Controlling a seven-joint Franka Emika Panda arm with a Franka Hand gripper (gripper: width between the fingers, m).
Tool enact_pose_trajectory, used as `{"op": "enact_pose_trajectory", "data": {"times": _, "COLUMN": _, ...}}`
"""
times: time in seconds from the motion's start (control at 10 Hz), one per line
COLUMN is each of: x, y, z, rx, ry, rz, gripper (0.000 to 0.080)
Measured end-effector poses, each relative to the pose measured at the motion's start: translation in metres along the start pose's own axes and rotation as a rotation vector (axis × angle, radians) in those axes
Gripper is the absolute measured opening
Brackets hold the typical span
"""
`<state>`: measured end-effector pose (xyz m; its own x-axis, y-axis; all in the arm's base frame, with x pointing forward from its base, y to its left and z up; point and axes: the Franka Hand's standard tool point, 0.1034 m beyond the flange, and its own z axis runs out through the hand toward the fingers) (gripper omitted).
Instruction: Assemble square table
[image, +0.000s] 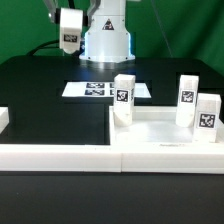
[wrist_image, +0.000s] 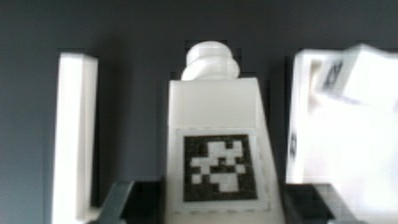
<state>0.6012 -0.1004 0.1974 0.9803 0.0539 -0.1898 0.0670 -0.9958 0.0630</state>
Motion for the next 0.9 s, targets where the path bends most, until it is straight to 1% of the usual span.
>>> {"op": "enact_pose_trajectory", "data": {"times": 0.1, "x": 0.002, "y": 0.002, "z": 0.001, "rx": -0.008, "ry": 0.079, "rz": 0.006, "gripper": 0.029}}
{"op": "enact_pose_trajectory", "data": {"times": 0.2, "x": 0.002, "y": 0.002, "z": 0.003, "rx": -0.011, "ry": 0.112, "rz": 0.007, "gripper": 0.029}}
{"op": "enact_pose_trajectory", "data": {"times": 0.3, "x": 0.006, "y": 0.006, "z": 0.002, "rx": -0.026, "ry": 0.188, "rz": 0.005, "gripper": 0.029}}
{"op": "enact_pose_trajectory", "data": {"times": 0.4, "x": -0.003, "y": 0.006, "z": 0.021, "rx": 0.014, "ry": 0.261, "rz": 0.027, "gripper": 0.029}}
{"op": "enact_pose_trajectory", "data": {"times": 0.5, "x": -0.011, "y": -0.006, "z": 0.038, "rx": 0.038, "ry": 0.301, "rz": 0.071, "gripper": 0.029}}
{"op": "enact_pose_trajectory", "data": {"times": 0.6, "x": -0.002, "y": -0.028, "z": 0.044, "rx": 0.052, "ry": 0.296, "rz": 0.094, "gripper": 0.029}}
{"op": "enact_pose_trajectory", "data": {"times": 0.7, "x": 0.018, "y": -0.051, "z": 0.051, "rx": 0.05, "ry": 0.298, "rz": 0.117, "gripper": 0.029}}
{"op": "enact_pose_trajectory", "data": {"times": 0.8, "x": 0.033, "y": -0.066, "z": 0.049, "rx": 0.055, "ry": 0.306, "rz": 0.159, "gripper": 0.029}}
{"op": "enact_pose_trajectory", "data": {"times": 0.9, "x": 0.046, "y": -0.084, "z": 0.032, "rx": 0.058, "ry": 0.288, "rz": 0.212, "gripper": 0.029}}
